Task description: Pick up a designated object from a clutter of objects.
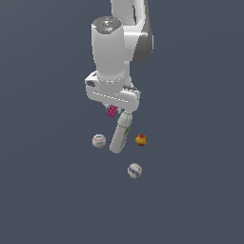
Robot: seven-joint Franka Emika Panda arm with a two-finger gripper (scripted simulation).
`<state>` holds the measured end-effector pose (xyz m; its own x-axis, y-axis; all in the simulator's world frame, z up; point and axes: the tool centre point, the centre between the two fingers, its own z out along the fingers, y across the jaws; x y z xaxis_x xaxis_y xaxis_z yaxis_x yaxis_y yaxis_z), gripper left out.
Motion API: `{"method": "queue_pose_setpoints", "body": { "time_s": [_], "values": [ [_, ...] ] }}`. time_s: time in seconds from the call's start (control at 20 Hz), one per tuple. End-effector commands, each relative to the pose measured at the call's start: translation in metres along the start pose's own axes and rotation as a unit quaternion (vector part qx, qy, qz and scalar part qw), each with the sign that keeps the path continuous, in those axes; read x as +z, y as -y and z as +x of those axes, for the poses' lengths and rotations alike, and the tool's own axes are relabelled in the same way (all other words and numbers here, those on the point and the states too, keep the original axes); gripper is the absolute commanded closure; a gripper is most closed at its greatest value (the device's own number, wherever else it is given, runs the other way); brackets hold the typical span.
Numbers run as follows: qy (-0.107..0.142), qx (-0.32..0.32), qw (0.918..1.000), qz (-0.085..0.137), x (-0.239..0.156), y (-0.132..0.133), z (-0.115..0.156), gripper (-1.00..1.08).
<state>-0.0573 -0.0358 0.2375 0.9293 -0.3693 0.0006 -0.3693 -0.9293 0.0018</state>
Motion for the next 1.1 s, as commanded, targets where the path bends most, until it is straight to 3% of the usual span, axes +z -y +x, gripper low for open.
{"method": "queue_pose_setpoints", "body": {
  "time_s": [0.0, 0.55, 1.05],
  "values": [
    [0.0, 0.0, 1.0, -0.001, -0.018, 0.01, -0.016, 1.08],
    [0.0, 0.0, 1.0, -0.001, -0.091, 0.053, -0.077, 1.08],
    [0.0, 0.0, 1.0, 0.001, -0.121, 0.072, -0.1, 1.08]
  ]
}}
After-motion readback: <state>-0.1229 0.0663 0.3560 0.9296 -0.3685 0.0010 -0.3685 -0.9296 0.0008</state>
